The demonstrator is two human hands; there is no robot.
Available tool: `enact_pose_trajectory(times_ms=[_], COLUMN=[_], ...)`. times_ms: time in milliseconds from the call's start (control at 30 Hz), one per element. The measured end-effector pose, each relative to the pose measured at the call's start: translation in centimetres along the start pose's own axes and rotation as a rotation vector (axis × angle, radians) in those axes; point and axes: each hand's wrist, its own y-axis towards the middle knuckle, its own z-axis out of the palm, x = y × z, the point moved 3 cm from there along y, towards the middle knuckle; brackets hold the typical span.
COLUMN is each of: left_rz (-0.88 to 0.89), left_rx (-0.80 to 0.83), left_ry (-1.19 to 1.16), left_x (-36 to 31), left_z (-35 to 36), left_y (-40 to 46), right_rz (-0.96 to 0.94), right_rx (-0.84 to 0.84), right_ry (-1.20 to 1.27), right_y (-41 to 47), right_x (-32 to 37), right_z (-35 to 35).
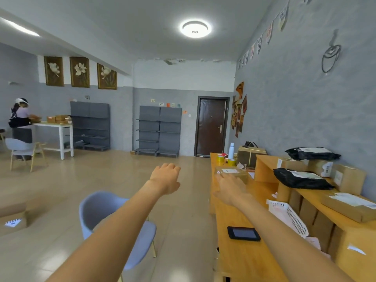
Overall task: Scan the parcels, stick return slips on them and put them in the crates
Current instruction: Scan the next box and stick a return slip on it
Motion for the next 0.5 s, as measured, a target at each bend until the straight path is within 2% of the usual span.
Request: enact_pose_trajectory(times_ms=[167,333,500], left_rz=[0.011,0.072,0.135], left_rx=[-0.007,-0.141,-0.075], left_ry=[-0.028,-0.104,-0.128], left_x=[5.8,7.5,7.0], left_z=[2.7,2.6,8.3], left_y=[11.7,23.4,32.4], right_rz=[0.108,0.19,0.244], right_rx=[-0.026,-0.178,-0.104], right_ry=[-0.076,-0.01,-0.029], right_y=[11.9,22.0,28.3], right_x=[-1.0,-2.8,-5.7], right_z=[2.8,3.2,9.0])
